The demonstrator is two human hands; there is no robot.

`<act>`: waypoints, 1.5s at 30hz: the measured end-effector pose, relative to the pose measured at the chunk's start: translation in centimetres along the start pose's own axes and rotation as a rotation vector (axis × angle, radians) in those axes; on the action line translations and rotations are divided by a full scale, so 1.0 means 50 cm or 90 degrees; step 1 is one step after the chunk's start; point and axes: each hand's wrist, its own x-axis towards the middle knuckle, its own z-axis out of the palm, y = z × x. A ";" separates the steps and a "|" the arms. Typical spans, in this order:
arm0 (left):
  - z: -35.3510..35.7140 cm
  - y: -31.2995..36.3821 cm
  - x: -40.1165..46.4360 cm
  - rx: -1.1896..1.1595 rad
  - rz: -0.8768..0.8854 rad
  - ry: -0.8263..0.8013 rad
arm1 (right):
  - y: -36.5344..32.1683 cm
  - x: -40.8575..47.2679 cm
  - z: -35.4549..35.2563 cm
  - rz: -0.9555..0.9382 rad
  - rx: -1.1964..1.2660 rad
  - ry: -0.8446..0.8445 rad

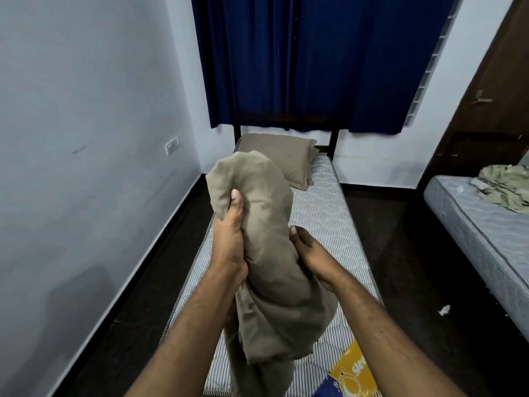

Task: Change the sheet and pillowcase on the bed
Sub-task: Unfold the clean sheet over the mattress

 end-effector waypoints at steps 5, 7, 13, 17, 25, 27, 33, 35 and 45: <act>0.002 -0.005 -0.021 -0.045 -0.092 -0.075 | -0.020 -0.008 0.000 -0.080 0.111 0.015; 0.005 -0.006 -0.025 -0.030 -0.084 -0.072 | -0.022 0.000 -0.003 -0.116 0.108 0.088; 0.009 -0.024 -0.027 -0.006 -0.061 -0.025 | -0.024 0.018 -0.002 -0.170 -0.006 0.201; 0.013 -0.039 -0.021 0.061 -0.060 -0.038 | -0.016 0.027 -0.004 -0.133 -0.036 0.241; 0.021 -0.049 -0.008 0.082 -0.067 -0.062 | -0.022 0.034 -0.013 -0.113 0.086 0.207; 0.022 -0.050 -0.008 0.087 -0.066 -0.062 | -0.022 0.036 -0.012 -0.113 0.077 0.210; 0.036 -0.043 -0.005 0.029 -0.081 -0.020 | -0.006 0.045 -0.005 -0.117 -0.061 0.242; 0.039 -0.032 -0.001 -0.011 -0.105 -0.006 | 0.005 0.041 0.001 -0.134 -0.128 0.310; 0.063 0.002 -0.007 -0.179 -0.159 0.011 | 0.082 0.024 0.018 -0.026 -0.179 0.244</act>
